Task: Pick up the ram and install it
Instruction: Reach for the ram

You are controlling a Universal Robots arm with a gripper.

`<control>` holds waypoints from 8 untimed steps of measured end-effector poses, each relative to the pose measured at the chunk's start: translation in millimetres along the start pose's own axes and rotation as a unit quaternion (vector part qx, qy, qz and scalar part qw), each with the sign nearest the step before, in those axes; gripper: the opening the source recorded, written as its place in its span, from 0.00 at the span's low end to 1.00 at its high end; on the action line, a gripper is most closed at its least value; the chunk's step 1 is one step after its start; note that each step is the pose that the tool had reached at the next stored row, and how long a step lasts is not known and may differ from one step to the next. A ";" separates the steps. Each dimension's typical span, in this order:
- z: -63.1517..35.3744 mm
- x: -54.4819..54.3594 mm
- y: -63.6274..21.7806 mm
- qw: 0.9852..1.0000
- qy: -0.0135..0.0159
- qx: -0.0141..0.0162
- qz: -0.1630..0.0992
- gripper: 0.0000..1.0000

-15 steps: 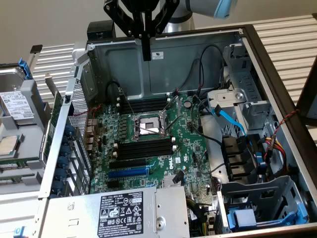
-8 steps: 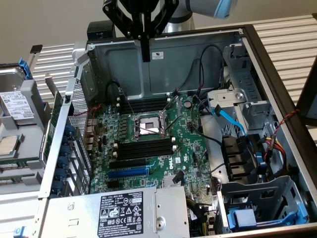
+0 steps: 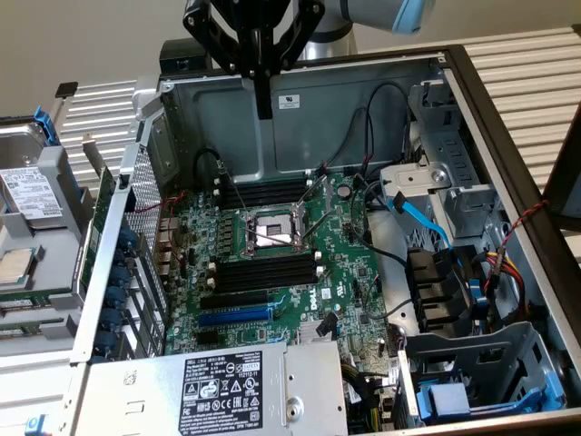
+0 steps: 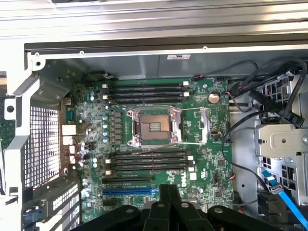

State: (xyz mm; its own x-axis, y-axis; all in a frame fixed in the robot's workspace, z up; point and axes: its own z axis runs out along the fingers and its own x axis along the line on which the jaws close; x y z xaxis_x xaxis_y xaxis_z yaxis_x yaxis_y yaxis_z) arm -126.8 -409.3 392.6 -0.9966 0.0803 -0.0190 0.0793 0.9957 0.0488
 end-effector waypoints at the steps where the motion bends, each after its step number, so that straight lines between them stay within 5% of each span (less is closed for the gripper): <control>1: 0.0 0.1 -0.4 1.000 0.000 0.000 0.000 0.11; 8: -0.2 1.0 -5.2 1.000 0.001 0.000 0.001 0.11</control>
State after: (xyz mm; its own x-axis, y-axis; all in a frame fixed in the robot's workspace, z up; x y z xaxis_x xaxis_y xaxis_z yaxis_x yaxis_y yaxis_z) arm -128.2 -414.4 392.5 -0.9965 0.0816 -0.0164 0.0807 0.9956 0.0484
